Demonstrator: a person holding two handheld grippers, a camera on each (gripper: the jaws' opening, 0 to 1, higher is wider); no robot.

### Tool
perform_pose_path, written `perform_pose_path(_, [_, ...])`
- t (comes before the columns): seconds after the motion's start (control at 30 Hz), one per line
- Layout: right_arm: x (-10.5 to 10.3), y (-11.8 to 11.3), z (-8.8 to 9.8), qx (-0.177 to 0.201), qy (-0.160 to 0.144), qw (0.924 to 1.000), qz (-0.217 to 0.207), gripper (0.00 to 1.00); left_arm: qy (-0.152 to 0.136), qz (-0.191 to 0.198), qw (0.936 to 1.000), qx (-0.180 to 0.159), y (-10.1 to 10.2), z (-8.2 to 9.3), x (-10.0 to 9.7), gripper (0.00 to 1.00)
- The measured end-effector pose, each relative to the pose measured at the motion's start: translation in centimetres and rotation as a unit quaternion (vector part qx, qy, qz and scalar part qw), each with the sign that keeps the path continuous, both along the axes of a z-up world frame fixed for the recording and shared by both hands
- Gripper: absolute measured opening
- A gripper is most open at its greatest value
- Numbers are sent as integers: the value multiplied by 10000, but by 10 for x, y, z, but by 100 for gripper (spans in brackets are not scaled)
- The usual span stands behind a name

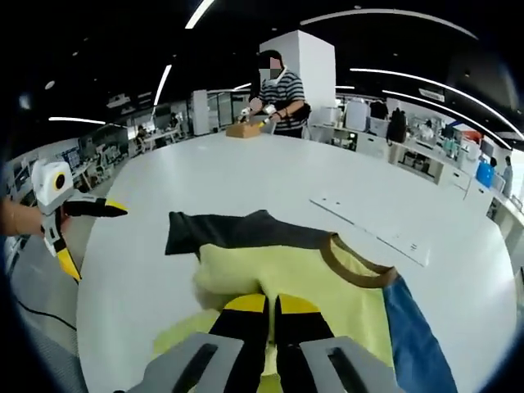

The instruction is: Fold the garment on the visible template until the final outline fits inside the template.

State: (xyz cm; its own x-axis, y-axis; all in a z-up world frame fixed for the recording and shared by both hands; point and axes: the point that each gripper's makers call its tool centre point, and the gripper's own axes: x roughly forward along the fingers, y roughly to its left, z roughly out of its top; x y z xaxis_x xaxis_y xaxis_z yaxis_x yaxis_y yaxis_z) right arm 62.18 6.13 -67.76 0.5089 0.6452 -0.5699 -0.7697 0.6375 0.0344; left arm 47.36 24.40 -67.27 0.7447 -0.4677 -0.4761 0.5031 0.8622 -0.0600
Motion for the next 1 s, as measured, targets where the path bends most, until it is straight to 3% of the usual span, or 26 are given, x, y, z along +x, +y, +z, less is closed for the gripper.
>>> perform_pose_path(0.23, [21, -10, -22, -166, 179, 9996, -131, 0, 46, -18, 10000, -55, -4, -4, 7, 88])
perform_pose_path(0.53, [33, -17, -48, -381, 384, 9984, -155, 0, 113, -30, 9999, -119, -8, -11, 15, 84])
perform_pose_path(1.0, [31, -23, -70, -646, 604, 9960, -90, 0, 209, 1, 9996, -178, -9, -17, 18, 78])
